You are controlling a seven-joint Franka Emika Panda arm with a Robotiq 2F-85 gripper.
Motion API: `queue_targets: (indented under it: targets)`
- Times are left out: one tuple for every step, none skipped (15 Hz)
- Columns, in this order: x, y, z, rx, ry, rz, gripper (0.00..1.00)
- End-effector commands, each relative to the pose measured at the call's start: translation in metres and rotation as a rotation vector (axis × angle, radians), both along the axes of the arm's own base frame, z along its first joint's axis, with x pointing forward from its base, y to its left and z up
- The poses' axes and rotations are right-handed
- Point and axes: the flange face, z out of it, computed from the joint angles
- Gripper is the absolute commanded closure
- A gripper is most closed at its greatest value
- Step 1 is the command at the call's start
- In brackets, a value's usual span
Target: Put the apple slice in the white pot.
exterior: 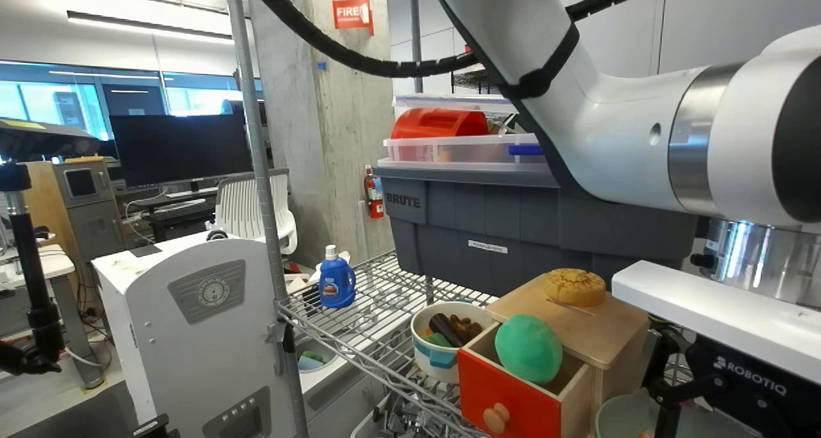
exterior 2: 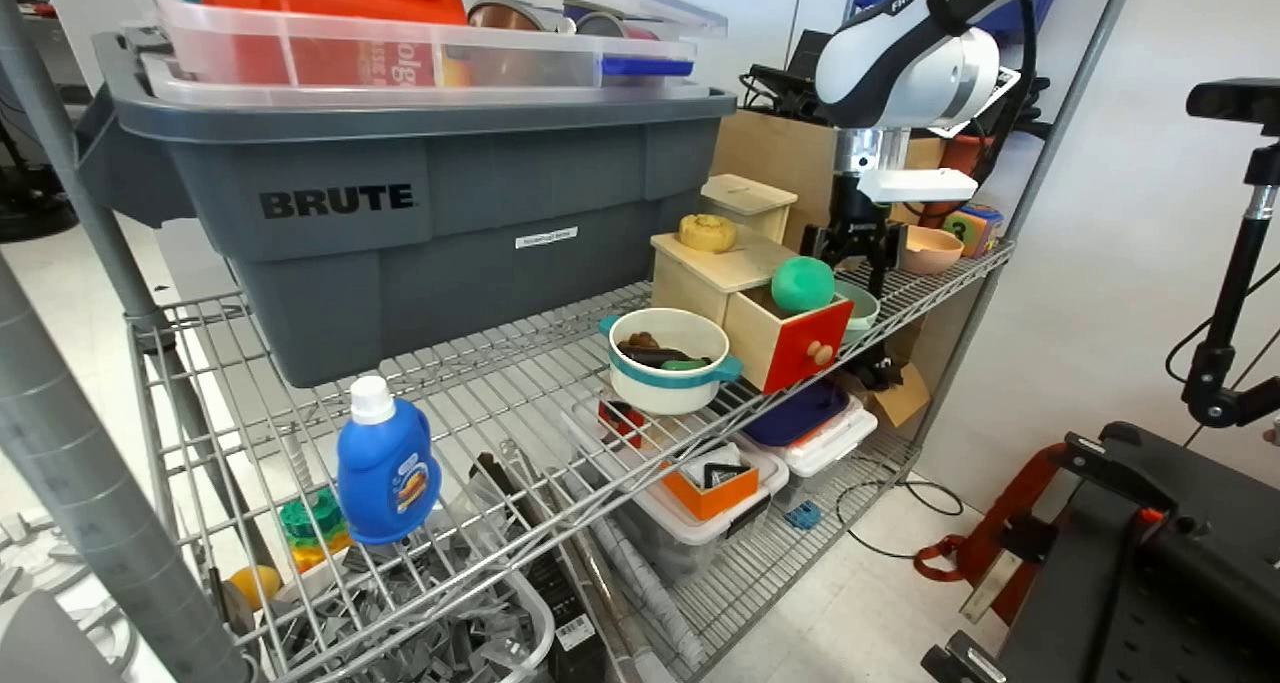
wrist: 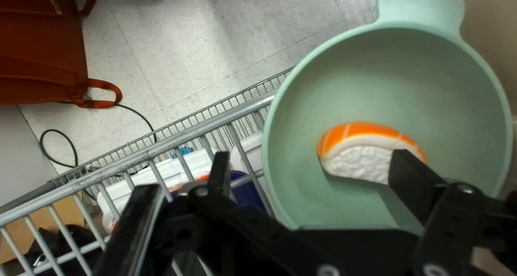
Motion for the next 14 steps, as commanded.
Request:
queue_targets:
  targets:
    - [0.002, 0.002, 0.018, -0.002, -0.019, 0.013, 0.0]
    - [0.0, 0.005, 0.024, -0.003, -0.027, 0.019, 0.0]
    - [0.0, 0.008, 0.03, -0.004, -0.035, 0.026, 0.0]
    - [0.0, 0.011, 0.037, -0.003, -0.041, 0.033, 0.0]
    - [-0.001, 0.014, 0.043, -0.005, -0.046, 0.038, 0.0]
    - [0.0, 0.016, 0.047, -0.005, -0.048, 0.042, 0.0]
    - [0.0, 0.021, 0.051, -0.004, -0.048, 0.047, 0.0]
    - [0.0, 0.025, 0.053, -0.003, -0.049, 0.053, 0.0]
    - [0.0, 0.03, 0.053, -0.002, -0.048, 0.058, 0.0]
    - [-0.001, 0.034, 0.053, 0.001, -0.045, 0.062, 0.0]
    - [-0.002, 0.038, 0.05, 0.005, -0.039, 0.067, 0.0]
    - [-0.003, 0.042, 0.048, 0.009, -0.034, 0.072, 0.0]
    - [-0.005, 0.046, 0.044, 0.013, -0.027, 0.079, 0.0]
    - [-0.005, 0.047, 0.042, 0.012, -0.027, 0.081, 0.0]
